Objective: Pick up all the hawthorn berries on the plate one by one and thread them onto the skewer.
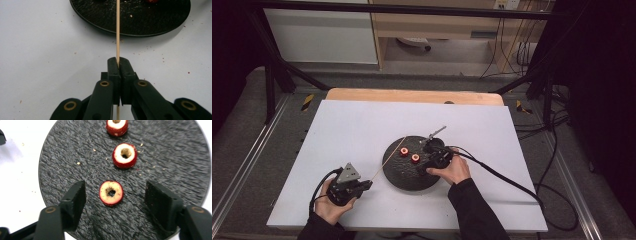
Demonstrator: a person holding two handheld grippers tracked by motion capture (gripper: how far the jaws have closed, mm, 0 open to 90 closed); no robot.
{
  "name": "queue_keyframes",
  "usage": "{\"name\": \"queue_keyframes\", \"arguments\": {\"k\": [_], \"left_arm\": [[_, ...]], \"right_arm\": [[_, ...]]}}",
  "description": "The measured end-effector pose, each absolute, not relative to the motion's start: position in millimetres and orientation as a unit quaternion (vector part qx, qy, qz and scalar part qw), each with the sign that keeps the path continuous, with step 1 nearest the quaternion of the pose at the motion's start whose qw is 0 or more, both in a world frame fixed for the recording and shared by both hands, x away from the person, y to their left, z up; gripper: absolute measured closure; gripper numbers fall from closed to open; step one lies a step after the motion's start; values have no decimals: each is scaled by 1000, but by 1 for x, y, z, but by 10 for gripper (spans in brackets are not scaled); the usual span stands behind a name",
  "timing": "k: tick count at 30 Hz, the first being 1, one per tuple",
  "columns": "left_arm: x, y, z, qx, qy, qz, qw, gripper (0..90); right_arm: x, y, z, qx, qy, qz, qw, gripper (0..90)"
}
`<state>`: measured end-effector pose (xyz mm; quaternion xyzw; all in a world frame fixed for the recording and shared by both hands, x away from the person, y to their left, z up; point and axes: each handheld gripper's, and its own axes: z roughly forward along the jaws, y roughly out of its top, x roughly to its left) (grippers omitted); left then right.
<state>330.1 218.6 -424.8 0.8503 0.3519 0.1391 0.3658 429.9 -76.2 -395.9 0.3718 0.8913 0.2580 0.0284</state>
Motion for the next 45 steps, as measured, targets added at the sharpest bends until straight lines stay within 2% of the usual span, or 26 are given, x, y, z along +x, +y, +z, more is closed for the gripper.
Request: {"name": "queue_keyframes", "arguments": {"k": [9, 19, 45], "left_arm": [[330, 218, -425, 851, 351, 139, 364, 885], [331, 217, -426, 854, 349, 137, 360, 886], [330, 216, -426, 856, 348, 136, 358, 885]], "right_arm": [[437, -65, -403, 374, 900, 225, 11, 502], [441, -64, -409, 377, 901, 214, -8, 583], [443, -66, -404, 391, 893, 220, -31, 621]]}}
